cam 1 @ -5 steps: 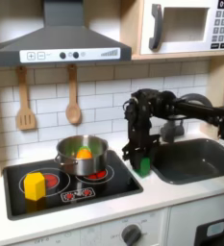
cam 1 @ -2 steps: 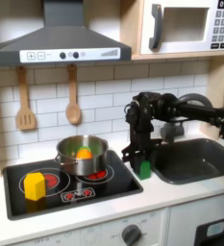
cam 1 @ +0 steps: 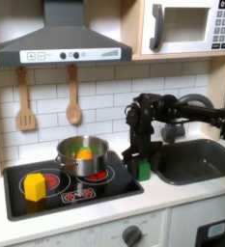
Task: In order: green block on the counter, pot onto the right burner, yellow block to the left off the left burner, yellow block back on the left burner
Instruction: 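Put the green block on the counter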
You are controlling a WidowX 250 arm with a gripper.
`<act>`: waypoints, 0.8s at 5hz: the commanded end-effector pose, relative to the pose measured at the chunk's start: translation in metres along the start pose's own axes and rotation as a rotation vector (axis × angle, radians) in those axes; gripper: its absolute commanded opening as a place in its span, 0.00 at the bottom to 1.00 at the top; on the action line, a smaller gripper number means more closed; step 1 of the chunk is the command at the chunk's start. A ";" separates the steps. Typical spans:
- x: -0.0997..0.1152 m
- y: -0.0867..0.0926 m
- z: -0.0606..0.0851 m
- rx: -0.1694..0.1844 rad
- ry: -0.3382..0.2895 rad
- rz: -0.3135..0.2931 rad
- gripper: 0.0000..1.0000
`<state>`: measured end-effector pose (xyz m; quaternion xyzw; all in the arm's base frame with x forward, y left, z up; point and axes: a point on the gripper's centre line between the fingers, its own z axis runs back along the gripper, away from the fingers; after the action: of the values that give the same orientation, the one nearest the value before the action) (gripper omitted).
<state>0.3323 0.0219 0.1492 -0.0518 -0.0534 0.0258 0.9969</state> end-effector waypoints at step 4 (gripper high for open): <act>0.006 -0.012 0.026 -0.074 -0.031 0.017 1.00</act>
<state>0.3362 0.0110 0.1772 -0.0882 -0.0701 0.0291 0.9932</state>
